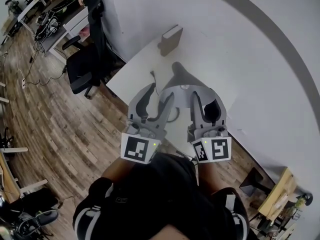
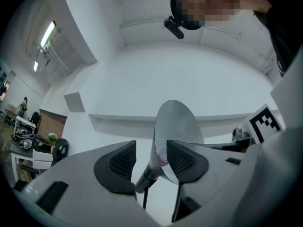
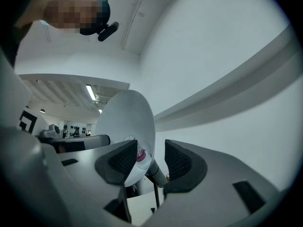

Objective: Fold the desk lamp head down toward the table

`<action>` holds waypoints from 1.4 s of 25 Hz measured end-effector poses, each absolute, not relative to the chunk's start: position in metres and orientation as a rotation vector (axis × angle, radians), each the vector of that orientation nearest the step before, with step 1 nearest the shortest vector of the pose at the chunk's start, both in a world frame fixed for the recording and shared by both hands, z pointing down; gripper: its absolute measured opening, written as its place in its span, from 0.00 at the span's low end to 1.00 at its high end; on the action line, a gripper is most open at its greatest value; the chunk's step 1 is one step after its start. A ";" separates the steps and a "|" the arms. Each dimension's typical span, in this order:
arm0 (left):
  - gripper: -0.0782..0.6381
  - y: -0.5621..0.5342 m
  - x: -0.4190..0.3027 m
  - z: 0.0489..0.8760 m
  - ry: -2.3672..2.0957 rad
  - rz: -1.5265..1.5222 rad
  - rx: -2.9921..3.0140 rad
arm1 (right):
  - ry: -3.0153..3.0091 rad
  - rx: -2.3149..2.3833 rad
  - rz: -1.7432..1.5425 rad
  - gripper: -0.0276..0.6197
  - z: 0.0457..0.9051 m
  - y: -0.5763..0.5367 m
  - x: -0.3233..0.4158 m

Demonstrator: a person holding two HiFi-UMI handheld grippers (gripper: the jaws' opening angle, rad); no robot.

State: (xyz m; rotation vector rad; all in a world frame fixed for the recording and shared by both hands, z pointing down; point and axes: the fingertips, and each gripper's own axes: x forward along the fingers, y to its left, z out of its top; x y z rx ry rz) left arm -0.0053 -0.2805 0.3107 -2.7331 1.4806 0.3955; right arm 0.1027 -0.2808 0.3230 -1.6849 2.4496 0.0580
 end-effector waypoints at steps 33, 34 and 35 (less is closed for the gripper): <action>0.20 -0.272 0.004 0.339 1.465 0.337 -2.792 | 2.499 -1.724 -0.003 0.12 0.355 -0.272 0.100; 0.19 -0.271 0.004 0.340 1.469 0.335 -2.793 | 2.501 -1.725 -0.007 0.12 0.356 -0.271 0.100; 0.19 -0.270 0.003 0.342 1.473 0.334 -2.794 | 2.503 -1.725 -0.010 0.12 0.358 -0.270 0.100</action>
